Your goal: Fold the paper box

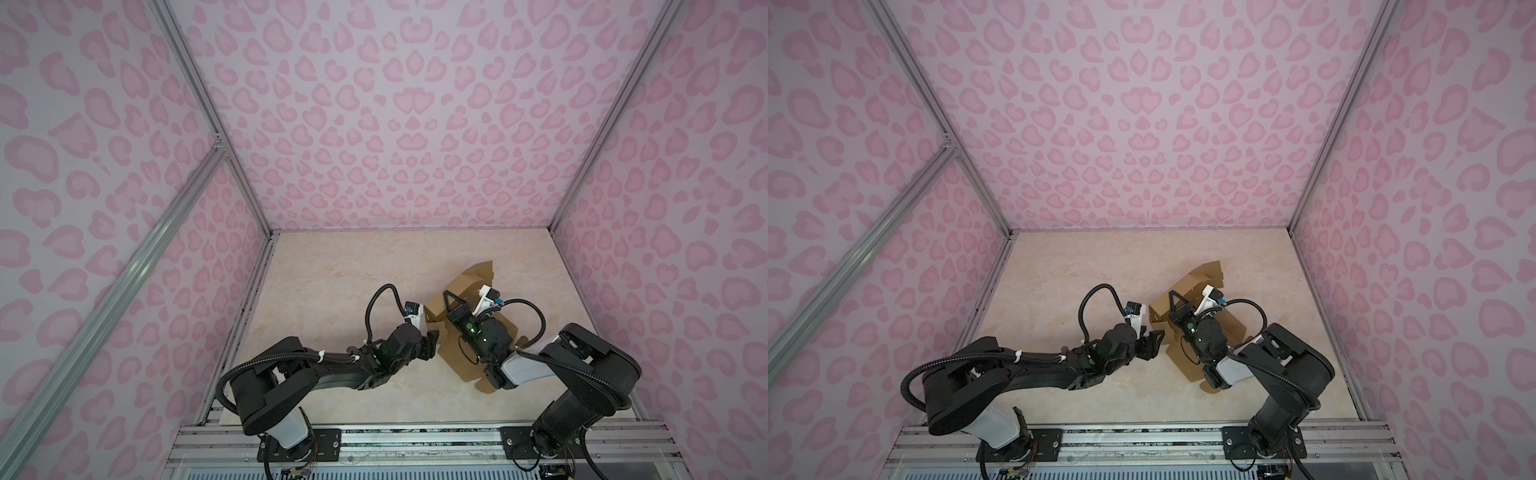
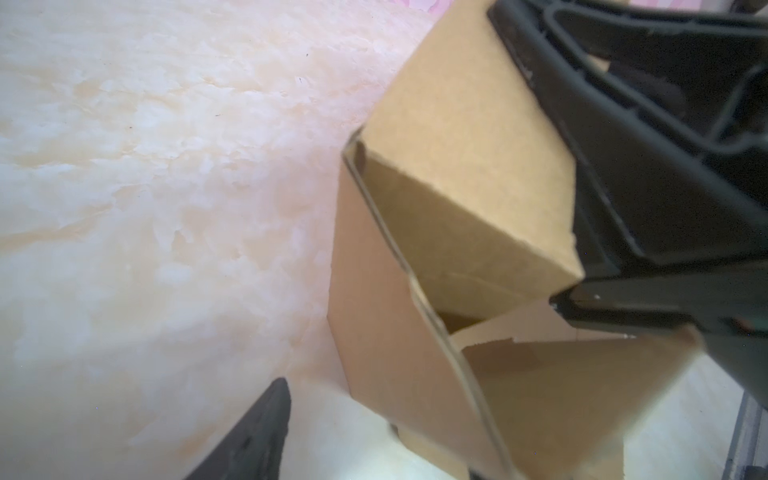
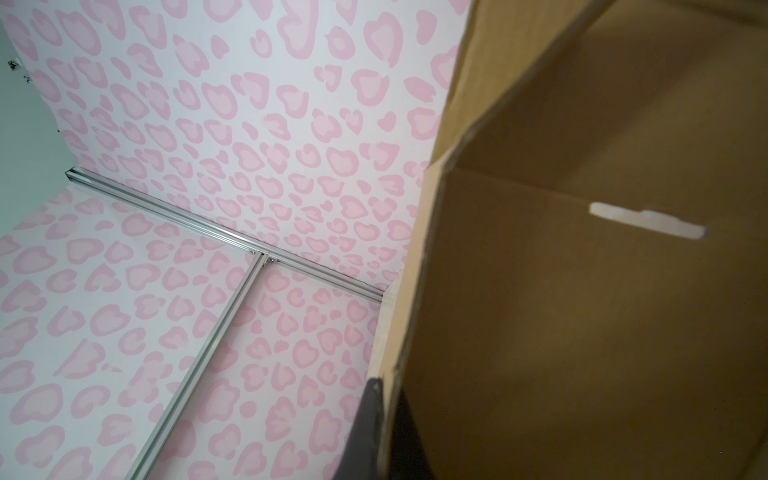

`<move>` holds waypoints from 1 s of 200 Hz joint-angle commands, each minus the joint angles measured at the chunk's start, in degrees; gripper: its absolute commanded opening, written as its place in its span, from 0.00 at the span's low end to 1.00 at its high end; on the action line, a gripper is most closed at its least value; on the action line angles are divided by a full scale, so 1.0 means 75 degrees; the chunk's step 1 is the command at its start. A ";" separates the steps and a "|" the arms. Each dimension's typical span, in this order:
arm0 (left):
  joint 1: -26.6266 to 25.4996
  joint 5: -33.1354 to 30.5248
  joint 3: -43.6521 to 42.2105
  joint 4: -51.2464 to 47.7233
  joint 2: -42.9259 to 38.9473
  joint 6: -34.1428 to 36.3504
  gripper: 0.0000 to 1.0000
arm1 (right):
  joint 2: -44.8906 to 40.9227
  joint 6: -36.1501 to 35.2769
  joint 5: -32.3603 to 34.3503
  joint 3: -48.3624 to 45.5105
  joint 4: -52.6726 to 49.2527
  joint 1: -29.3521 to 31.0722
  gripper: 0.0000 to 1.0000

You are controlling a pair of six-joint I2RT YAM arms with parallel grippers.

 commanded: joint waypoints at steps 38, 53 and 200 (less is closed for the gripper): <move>-0.0101 -0.0393 0.0109 0.0468 0.0112 0.0226 0.63 | -0.0137 -0.0136 0.0186 -0.0031 -0.0229 0.0152 0.06; -0.0164 -0.0501 0.0190 0.0431 0.0167 0.0263 0.63 | -0.0237 -0.0139 0.0283 -0.0062 -0.0322 0.0198 0.06; -0.0527 -0.1460 0.0340 0.0518 0.0301 0.0033 0.58 | -0.1745 -0.0306 0.2166 -0.0306 -0.2261 0.1300 0.09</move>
